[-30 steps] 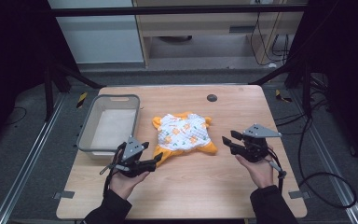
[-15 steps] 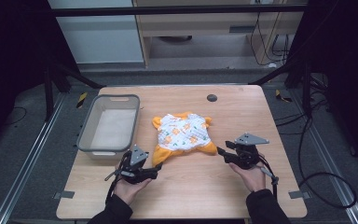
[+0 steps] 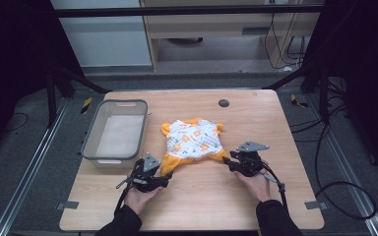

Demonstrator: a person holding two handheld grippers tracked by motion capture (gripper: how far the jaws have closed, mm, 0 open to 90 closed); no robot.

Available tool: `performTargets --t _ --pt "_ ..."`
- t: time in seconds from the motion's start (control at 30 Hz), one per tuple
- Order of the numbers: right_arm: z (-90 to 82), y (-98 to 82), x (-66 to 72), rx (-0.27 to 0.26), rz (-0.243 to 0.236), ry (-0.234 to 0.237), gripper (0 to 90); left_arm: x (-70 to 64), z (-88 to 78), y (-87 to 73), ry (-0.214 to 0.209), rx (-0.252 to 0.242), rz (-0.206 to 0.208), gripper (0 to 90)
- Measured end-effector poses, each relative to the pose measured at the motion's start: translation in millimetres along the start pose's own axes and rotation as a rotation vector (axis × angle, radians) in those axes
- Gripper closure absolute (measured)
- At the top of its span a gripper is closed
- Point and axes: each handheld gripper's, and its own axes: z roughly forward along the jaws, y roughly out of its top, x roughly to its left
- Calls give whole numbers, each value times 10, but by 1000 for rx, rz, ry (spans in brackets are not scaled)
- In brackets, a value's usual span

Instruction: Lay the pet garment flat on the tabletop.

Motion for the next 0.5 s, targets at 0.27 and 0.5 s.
performTargets --t 0.27,0.5 --pt "126 11 26 22 -18 -1 604 -38 98 -23 26 41 33 478" --pt "206 16 17 51 -31 -15 714 -28 123 -8 33 52 20 676"
